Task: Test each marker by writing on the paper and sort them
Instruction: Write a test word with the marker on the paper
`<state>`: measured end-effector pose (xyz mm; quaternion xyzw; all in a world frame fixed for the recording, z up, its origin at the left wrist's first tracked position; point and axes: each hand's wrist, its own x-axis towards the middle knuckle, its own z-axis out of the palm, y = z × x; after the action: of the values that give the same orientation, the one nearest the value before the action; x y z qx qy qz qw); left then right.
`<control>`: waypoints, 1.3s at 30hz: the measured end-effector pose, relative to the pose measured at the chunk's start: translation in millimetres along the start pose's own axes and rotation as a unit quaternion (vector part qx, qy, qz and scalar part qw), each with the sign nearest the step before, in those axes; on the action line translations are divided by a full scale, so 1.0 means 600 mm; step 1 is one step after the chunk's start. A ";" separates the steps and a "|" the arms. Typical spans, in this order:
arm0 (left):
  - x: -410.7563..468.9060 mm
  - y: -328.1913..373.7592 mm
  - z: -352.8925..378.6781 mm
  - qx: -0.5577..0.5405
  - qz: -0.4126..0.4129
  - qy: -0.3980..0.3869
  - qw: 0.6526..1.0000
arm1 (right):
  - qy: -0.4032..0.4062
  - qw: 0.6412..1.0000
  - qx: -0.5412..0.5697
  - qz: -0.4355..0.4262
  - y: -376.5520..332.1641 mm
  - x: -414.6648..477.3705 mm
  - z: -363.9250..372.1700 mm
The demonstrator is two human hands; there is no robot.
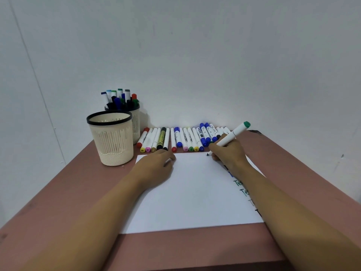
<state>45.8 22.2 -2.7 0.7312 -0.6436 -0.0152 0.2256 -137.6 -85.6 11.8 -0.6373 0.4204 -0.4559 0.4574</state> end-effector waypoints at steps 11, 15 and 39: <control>0.002 -0.001 0.002 -0.001 -0.001 -0.003 1.000 | 0.015 1.000 -0.006 0.006 0.001 0.001 -0.002; 0.000 -0.002 0.002 -0.004 -0.004 -0.003 1.000 | 0.027 0.999 -0.031 -0.004 0.003 0.000 -0.001; 0.002 -0.003 0.000 -0.002 -0.005 -0.015 1.000 | 0.058 0.998 -0.038 0.001 0.008 0.009 -0.001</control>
<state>47.9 21.4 -3.2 0.7338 -0.6432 -0.0285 0.2169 -137.3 -91.9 8.5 -0.6262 0.4637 -0.4755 0.4083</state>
